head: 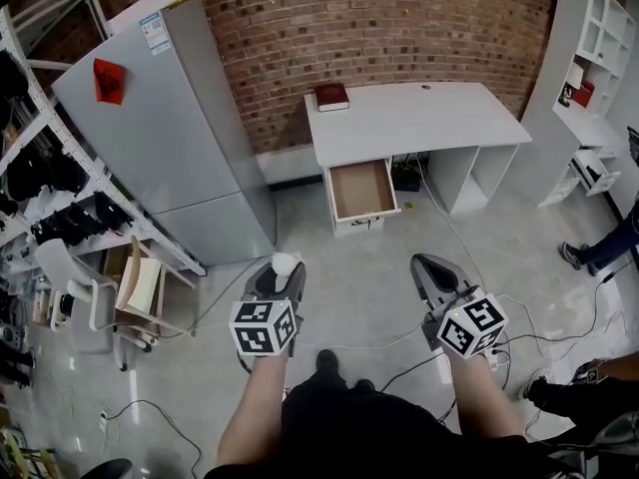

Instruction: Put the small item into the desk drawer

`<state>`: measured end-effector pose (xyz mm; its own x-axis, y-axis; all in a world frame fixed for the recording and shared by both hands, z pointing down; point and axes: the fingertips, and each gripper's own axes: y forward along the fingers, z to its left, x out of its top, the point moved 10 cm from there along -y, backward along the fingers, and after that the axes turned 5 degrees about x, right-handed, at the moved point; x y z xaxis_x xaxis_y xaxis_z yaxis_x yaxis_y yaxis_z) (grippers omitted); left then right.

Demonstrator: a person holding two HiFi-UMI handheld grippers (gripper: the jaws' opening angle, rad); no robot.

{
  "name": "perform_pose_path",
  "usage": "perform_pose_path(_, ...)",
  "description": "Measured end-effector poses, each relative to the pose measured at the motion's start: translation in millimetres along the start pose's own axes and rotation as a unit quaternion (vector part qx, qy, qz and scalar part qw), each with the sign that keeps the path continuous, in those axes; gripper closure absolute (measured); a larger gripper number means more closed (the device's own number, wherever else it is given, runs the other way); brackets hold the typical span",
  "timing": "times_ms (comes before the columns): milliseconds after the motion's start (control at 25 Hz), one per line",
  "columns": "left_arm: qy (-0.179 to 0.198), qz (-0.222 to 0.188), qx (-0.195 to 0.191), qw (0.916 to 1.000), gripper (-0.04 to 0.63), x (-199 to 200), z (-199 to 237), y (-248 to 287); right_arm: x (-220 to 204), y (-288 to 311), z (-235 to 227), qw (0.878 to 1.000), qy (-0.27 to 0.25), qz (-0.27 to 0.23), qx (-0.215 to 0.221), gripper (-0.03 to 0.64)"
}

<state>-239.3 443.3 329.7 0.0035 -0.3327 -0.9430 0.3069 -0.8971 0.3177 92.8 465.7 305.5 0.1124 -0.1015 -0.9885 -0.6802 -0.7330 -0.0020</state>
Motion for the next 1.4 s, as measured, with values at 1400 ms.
perform_pose_path(1400, 0.013, 0.027, -0.072, 0.9970, 0.405, 53.4, 70.3, 227.5, -18.7, 144.4, -145.1, 0.992, 0.057, 0.089, -0.064, 0.604)
